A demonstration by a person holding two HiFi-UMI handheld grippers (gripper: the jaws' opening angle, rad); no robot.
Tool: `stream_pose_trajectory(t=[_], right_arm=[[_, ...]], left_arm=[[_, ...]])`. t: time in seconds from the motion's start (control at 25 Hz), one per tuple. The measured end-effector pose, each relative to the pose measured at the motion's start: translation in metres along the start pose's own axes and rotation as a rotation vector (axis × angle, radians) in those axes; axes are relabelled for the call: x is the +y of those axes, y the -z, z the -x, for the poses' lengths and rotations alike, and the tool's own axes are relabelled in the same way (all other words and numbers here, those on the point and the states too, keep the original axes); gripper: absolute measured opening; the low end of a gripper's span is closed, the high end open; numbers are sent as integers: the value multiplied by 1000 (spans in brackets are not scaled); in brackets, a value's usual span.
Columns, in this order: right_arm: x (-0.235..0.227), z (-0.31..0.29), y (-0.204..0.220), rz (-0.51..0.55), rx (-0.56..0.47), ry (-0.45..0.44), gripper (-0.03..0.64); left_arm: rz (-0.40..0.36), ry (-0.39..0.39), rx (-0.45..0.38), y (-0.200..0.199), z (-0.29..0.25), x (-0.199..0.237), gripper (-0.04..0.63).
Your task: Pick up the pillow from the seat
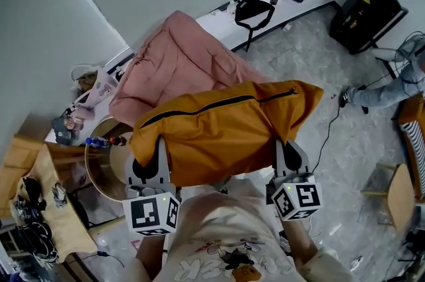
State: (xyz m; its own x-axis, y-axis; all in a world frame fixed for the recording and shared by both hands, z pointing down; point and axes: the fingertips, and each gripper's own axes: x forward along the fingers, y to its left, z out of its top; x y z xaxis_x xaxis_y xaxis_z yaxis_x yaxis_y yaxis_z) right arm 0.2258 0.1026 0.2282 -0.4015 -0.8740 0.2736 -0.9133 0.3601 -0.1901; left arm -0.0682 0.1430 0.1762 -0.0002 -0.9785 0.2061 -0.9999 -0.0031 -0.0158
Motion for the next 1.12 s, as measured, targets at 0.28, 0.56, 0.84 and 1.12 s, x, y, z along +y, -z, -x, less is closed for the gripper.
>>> stream_pose_trajectory(t=[0.28,0.56,0.84,1.12], right_arm=[[10,11,0,-3,-18,32,23],[9,24,-8,-7,-49,51,23],[7,33,-17,0,-70,59,23],[6,33,-20,0,-70,59,23]], left_arm=[[40,31,14,12,6,8,100],[23,42,-24,0,11,2,100],[41,51,-34,-4,14,-3,100],[53,41,-33,-4,16,-3,100]])
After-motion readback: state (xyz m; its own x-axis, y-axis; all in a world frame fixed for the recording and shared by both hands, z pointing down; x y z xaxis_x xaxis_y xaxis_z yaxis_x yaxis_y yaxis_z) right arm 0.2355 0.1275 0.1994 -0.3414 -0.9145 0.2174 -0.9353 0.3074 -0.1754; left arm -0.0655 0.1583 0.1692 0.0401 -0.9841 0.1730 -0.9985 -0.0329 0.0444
